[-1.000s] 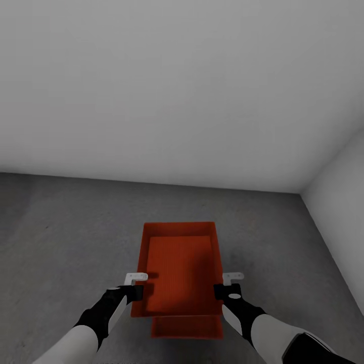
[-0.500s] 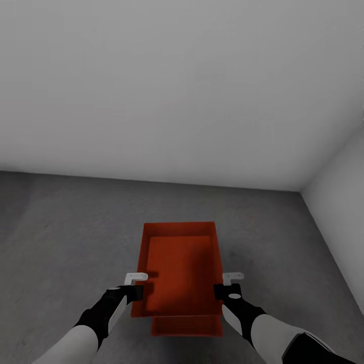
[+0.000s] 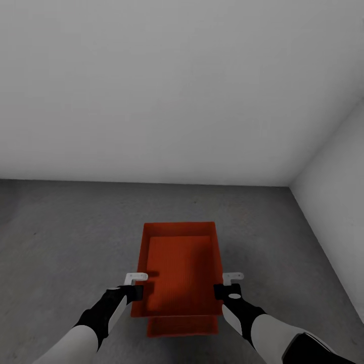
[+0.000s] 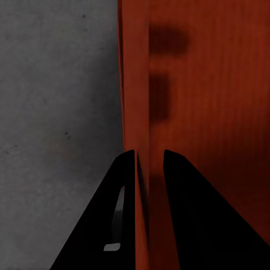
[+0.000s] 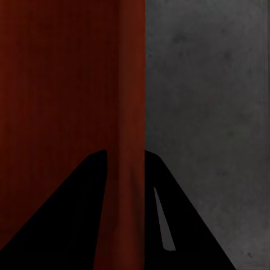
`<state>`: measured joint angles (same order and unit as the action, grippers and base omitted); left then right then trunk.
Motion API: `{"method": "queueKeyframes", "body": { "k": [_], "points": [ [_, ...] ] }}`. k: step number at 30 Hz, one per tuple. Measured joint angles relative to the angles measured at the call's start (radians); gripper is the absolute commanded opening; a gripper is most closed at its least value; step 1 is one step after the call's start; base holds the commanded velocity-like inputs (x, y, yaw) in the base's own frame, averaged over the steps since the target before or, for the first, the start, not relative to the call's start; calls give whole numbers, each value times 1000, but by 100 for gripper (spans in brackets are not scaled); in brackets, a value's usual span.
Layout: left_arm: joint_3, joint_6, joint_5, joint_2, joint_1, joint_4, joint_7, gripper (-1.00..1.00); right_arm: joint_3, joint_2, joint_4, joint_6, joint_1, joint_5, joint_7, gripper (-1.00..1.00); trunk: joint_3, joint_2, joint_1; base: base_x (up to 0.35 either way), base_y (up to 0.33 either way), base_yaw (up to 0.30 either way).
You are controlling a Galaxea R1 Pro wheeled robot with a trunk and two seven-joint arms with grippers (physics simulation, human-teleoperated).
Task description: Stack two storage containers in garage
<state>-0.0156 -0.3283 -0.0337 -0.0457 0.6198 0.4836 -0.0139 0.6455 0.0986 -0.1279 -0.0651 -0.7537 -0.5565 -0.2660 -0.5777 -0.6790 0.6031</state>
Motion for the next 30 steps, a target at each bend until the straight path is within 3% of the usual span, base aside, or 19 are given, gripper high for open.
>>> {"method": "queueKeyframes", "body": {
  "k": [9,30],
  "points": [
    [0,0,0,0,0,0,0,-100,-1,0,0,0,0,1,0,-100,-3,0,0,0,0,-4],
    [0,0,0,0,0,0,0,-100,-1,0,0,0,0,2,0,-100,-35,0,0,0,0,0]
  ]
}}
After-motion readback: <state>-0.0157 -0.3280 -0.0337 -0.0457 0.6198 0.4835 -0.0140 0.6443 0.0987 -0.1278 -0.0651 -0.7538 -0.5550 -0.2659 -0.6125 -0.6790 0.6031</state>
